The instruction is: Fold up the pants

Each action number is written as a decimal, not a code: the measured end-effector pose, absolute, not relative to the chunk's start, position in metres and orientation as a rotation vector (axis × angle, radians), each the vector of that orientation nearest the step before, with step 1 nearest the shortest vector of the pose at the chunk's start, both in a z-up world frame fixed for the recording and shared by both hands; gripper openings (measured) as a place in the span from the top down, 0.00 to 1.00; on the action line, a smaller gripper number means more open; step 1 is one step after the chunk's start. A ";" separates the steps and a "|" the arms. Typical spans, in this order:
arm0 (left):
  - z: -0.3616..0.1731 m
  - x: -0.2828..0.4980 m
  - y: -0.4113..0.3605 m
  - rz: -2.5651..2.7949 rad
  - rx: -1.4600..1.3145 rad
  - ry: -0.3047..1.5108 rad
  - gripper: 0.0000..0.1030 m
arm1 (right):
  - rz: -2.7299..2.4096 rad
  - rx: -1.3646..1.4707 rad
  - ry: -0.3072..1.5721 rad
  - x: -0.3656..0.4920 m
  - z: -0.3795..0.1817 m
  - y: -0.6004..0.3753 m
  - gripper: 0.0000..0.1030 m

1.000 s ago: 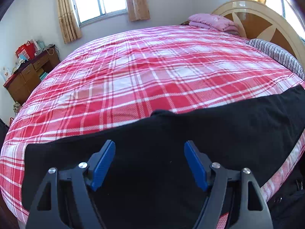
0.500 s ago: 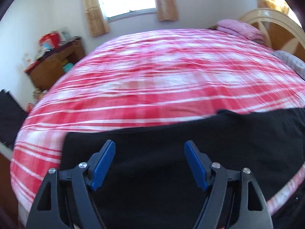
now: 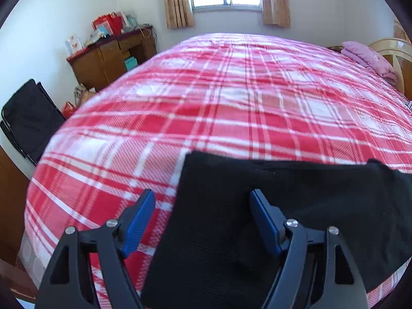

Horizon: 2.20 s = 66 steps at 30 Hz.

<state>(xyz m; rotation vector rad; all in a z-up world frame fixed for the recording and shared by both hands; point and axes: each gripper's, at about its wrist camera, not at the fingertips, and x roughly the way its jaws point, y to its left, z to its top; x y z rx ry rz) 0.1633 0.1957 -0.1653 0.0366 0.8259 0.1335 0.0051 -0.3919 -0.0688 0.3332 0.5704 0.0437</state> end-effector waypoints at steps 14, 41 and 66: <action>-0.167 0.161 0.198 0.120 0.011 0.817 0.23 | 0.276 0.208 0.638 0.049 -0.069 -0.280 0.90; -0.143 0.122 0.017 -0.430 0.082 0.803 0.24 | 0.545 0.001 0.945 0.123 -0.176 -0.114 0.89; -0.165 0.140 -0.121 -0.769 -0.096 1.035 0.88 | 0.273 0.255 0.799 0.075 -0.156 -0.279 0.58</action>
